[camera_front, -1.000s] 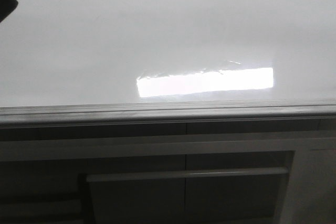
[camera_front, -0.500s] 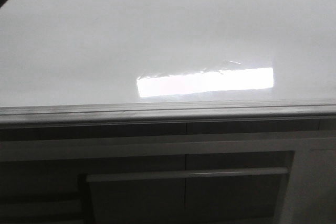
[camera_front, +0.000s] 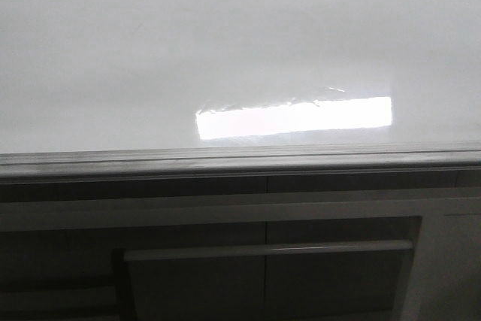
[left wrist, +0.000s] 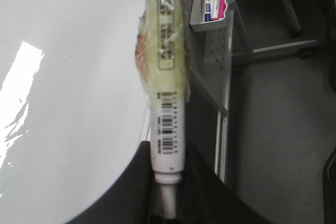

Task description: Write number 0 on whiteboard

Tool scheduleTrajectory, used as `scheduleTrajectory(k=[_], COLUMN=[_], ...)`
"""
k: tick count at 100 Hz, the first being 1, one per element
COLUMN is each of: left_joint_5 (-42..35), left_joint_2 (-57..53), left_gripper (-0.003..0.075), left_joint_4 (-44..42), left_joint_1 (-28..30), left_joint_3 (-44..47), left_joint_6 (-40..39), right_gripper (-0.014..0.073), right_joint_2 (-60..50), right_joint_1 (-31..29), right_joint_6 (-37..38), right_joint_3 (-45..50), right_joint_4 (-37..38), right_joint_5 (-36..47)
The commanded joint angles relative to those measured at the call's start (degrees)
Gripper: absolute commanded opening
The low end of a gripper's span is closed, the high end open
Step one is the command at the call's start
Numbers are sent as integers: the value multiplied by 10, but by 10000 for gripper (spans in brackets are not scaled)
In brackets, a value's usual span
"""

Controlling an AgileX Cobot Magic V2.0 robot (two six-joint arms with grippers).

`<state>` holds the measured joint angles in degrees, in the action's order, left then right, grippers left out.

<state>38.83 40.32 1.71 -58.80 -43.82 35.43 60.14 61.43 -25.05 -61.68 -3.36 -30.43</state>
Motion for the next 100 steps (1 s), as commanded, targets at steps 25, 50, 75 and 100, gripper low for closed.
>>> scheduleTrajectory(k=[25, 50, 75, 100], left_joint_5=[-53, -53, -41, -27], left_joint_2=[-2, -2, -2, -2], left_gripper=[-20, -20, -19, -20], left_joint_4=[29, 31, 36, 36], left_joint_1=[-3, -3, -3, -3], left_joint_3=[-16, -16, -16, -16], left_joint_6=[15, 15, 15, 15], right_gripper=[475, 471, 402, 402], right_joint_2=[41, 50, 48, 26], right_joint_1=[1, 1, -19, -31], right_joint_6=[-2, -2, -2, -2], right_joint_3=[-15, -15, -16, -16], right_joint_4=[-15, -26, -26, -34], right_joint_5=[58, 60, 66, 50])
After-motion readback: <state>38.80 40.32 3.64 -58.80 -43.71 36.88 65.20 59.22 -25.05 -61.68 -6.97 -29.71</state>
